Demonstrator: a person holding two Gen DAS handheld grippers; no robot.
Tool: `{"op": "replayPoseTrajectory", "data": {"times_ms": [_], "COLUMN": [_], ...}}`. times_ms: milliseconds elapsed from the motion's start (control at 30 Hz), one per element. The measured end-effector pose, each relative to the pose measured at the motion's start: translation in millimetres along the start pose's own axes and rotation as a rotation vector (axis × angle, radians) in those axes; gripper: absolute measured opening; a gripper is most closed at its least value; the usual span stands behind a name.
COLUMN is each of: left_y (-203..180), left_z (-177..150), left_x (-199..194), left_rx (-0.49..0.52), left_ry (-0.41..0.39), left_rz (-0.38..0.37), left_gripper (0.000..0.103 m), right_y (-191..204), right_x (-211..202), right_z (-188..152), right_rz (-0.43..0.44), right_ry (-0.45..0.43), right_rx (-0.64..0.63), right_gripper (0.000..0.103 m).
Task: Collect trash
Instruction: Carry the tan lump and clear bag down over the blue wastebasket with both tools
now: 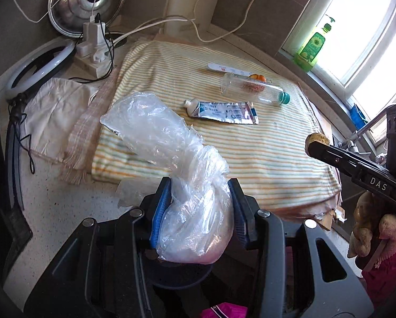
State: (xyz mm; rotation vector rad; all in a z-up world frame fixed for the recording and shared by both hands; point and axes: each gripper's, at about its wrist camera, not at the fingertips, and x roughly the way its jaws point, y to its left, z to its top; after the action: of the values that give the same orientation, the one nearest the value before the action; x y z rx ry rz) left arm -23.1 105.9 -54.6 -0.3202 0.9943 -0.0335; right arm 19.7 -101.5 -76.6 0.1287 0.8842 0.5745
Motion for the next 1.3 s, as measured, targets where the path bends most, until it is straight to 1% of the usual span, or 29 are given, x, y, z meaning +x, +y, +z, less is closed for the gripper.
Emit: {"op": "replayPoseTrajectory", "data": {"times_ms": [167,467,800,1067,1300], "left_y": [19,41,43,43,33], "left_z": [-26,-74,-109,-131,-146], "left_x": [-1,12,27,47,54], "left_rx": [-0.020,-0.042,-0.031,-0.022,0.006], "left_ry": [0.030,0.118,0.190,0.255,0.292], "left_rz": [0.003,-0.005,-0.037,-0.048,-0.087], "left_gripper": [0.043,0.043,0.043,0.043,0.043], "right_y": [21,50,68,70,67], "right_x": [7,33,57,78,93], "right_z": [-24,-72,-115,-140,-155], "right_rz": [0.003,0.013,0.000,-0.011,-0.030], "right_ry": [0.032,0.116,0.187,0.242,0.281], "right_rx": [-0.017,-0.026,-0.043,-0.035,-0.016], "right_gripper": [0.037,0.037,0.037,0.037,0.037]}}
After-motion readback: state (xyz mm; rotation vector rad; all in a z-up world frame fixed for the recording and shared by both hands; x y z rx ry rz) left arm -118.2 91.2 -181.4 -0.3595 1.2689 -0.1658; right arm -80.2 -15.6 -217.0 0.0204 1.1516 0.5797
